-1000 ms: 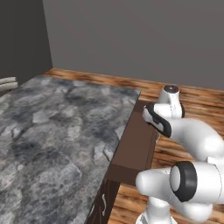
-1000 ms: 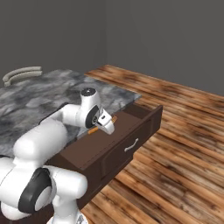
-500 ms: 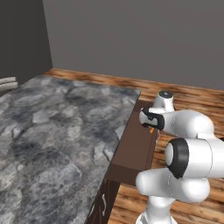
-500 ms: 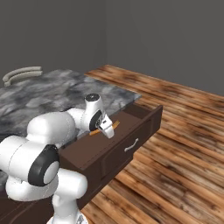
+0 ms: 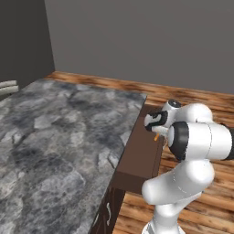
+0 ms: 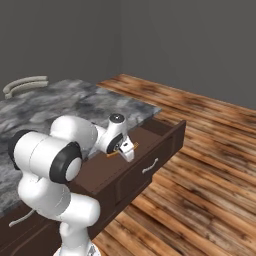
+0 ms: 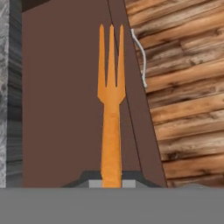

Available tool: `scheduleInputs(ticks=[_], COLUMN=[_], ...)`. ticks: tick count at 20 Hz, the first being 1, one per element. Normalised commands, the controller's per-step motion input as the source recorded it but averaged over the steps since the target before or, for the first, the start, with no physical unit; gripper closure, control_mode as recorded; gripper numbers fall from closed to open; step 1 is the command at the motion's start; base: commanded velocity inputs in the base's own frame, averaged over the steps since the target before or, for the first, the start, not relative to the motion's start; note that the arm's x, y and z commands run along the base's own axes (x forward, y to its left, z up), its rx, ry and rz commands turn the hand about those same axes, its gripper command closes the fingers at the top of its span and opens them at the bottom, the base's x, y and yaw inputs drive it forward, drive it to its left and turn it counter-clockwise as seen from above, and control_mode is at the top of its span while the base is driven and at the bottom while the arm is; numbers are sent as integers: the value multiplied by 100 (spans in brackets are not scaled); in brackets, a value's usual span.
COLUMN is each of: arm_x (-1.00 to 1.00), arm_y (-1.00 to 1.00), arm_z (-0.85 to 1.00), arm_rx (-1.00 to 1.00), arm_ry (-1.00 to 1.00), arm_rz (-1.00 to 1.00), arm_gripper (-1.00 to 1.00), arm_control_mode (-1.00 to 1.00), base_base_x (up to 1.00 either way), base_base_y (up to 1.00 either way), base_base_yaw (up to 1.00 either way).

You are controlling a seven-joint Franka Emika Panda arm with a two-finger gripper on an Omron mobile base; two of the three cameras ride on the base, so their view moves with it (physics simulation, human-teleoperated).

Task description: Organize the utensils by type. Pick up the wooden spoons from the counter and place them in the open cabinet. Then pick up the metallic utensils from the counter and place them in the open drawer.

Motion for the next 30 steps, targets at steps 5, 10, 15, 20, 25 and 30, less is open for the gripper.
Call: scheduleInputs(ticks=[5, 10, 15, 20, 25, 30], arm_x=[15, 6, 3, -1, 0, -16], arm_y=[-4, -3, 0, -3, 0, -33], arm_z=[-35, -42, -37, -42, -37, -42], arm_rx=[0, 0, 0, 0, 0, -4], arm_ry=[0, 1, 0, 0, 0, 0], arm_rz=[0, 0, -1, -4, -2, -6], arm_gripper=[100, 100, 100, 100, 100, 100], arm_control_mode=[-100, -100, -100, -100, -100, -100], base_base_x=[0, 0, 0, 0, 0, 0], base_base_y=[0, 0, 0, 0, 0, 0], base_base_yaw=[0, 0, 0, 0, 0, 0])
